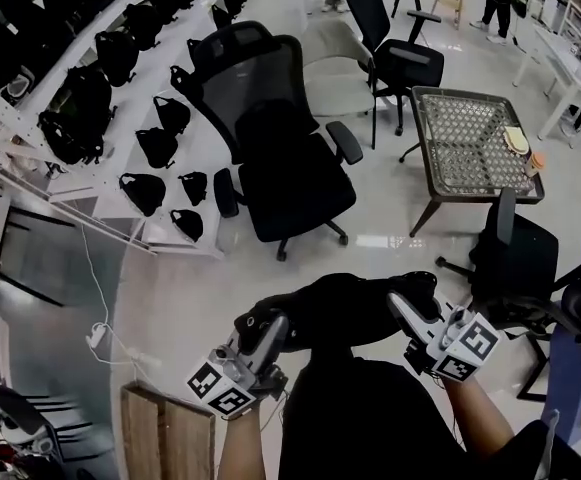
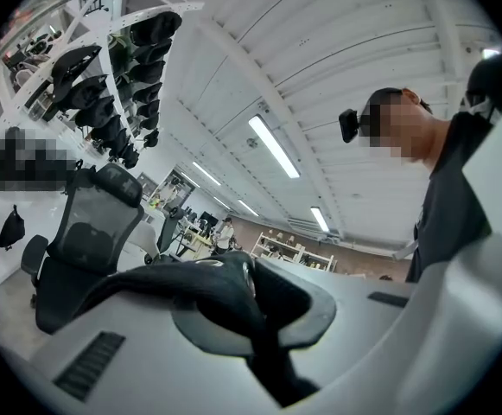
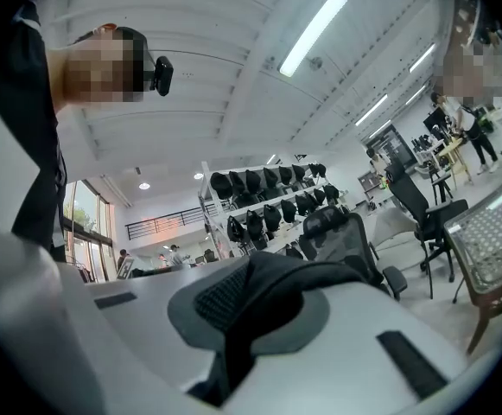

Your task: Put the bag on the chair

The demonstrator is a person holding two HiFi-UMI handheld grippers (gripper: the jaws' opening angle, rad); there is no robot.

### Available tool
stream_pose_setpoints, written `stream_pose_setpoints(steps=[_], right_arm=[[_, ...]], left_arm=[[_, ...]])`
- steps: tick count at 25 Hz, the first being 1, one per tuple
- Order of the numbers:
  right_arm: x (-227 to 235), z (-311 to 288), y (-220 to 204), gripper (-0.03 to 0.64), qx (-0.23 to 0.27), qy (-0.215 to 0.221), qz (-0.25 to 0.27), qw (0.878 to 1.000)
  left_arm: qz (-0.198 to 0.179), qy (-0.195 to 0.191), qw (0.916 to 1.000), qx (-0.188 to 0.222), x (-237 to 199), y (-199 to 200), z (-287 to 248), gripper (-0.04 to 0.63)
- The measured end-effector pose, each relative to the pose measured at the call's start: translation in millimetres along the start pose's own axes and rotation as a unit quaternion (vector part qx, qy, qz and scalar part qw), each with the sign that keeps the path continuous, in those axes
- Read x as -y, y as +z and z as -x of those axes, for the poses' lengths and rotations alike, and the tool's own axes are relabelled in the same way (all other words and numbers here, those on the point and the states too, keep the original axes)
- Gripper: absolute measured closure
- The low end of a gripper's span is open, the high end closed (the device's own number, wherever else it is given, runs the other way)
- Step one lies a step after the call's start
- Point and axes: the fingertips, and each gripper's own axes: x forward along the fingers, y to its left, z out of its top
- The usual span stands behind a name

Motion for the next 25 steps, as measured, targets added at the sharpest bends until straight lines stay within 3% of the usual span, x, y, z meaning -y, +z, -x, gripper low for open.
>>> stream_pose_setpoints(steps=[11,25], right_arm=[[46,-29,6,0.601,-0.010,-0.023,0.017,1.000],[128,-142,31,0.601,-0.036,-0.034,0.004,0.999]], left_arm=[[0.028,-0.008,0.9996,-0.005,-49,5,-45,0.568],[0.038,-0.012,0.9991,-0.010,-161,59,-112,0.568]])
